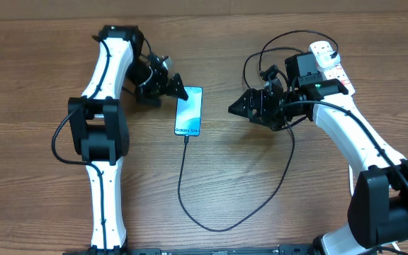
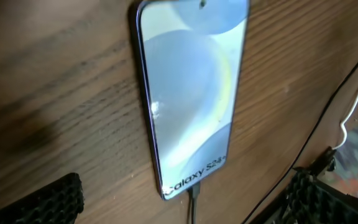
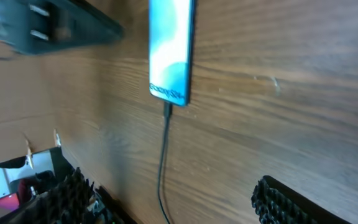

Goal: Plug charger to phone and switch on socket

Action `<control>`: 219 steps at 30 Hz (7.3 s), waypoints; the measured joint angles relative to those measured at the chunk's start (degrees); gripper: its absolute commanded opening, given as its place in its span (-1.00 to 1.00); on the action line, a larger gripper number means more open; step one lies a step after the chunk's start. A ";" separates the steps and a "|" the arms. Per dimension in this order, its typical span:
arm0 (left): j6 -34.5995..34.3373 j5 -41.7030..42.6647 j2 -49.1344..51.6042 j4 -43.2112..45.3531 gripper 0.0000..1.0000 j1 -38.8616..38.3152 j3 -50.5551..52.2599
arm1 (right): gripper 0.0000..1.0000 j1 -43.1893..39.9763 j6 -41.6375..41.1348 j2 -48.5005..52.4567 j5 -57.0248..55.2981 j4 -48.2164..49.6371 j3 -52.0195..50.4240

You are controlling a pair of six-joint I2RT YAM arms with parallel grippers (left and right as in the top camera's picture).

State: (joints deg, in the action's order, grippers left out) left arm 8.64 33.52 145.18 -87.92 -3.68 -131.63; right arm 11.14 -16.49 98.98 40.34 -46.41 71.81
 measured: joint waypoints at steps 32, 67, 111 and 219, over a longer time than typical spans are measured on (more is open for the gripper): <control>-20.52 -28.83 -48.63 -8.76 0.99 -13.29 -6.78 | 1.00 -23.56 6.67 5.81 -33.18 -24.55 34.29; -24.85 -37.29 -48.54 -8.74 1.00 -18.84 2.38 | 1.00 -27.39 20.65 24.26 -55.71 5.31 34.38; -24.85 -37.27 -48.54 -8.74 1.00 -18.84 2.38 | 1.00 -27.65 13.49 32.20 -48.13 6.43 34.38; -24.85 -37.29 -48.54 -8.74 0.99 -18.84 2.38 | 1.00 -30.67 11.28 34.60 -37.35 7.02 34.38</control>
State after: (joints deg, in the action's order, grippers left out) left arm -16.21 -3.77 96.64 -96.66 -22.52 -129.25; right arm -19.53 -5.21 133.58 2.98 -39.40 106.19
